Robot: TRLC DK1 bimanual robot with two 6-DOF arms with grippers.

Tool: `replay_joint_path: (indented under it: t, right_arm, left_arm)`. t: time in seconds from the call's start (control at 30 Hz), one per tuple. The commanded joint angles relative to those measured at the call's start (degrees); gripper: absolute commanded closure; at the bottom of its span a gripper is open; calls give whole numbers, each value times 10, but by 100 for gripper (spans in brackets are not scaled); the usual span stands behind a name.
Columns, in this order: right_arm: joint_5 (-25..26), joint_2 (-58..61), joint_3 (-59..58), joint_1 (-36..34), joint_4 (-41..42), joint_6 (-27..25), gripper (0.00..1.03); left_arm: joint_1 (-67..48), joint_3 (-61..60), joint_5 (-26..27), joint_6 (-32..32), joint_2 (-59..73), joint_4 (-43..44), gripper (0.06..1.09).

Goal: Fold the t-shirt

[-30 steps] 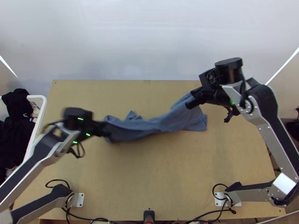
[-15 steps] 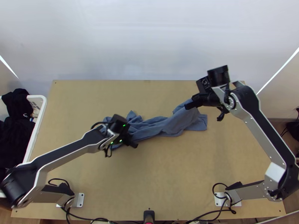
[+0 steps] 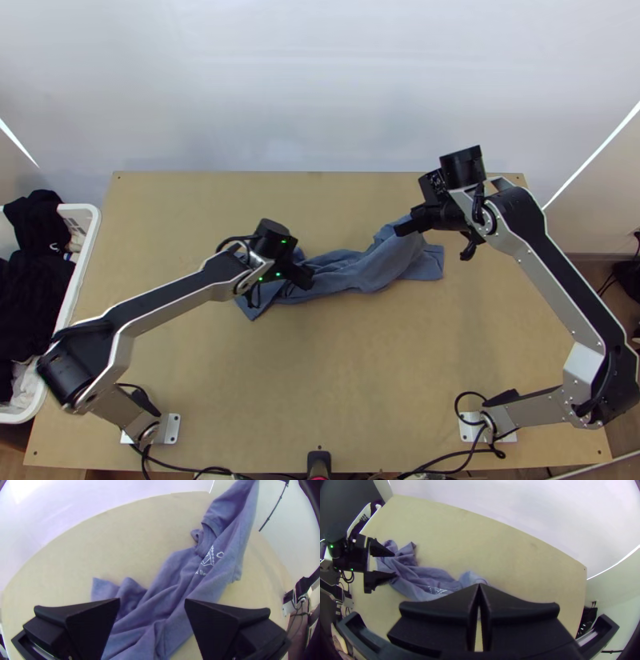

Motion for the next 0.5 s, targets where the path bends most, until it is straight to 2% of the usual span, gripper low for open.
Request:
replay_joint_path:
  t: [0.0, 0.07, 0.13, 0.2, 0.33, 0.47]
  right_arm:
    - [2, -7, -13, -20, 8, -7, 100]
    - [2, -11, -19, -24, 13, -8, 100]
    - [2, -15, -27, -26, 20, -9, 100]
    - [1, -15, -33, -26, 25, -9, 100]
    - [1, -23, -38, -20, 33, -5, 100]
    - [1, -29, -45, -15, 41, -1, 100]
  left_arm:
    - [16, -54, -44, 131, -147, -62, 10]
    - [31, -76, -44, 177, -208, -115, 10]
    - [33, -116, -82, 230, -273, -113, 10]
    - [31, -158, -87, 261, -339, -103, 10]
    - [-4, -213, -88, 271, -411, -104, 10]
    - [-43, -256, -105, 260, -426, -130, 10]
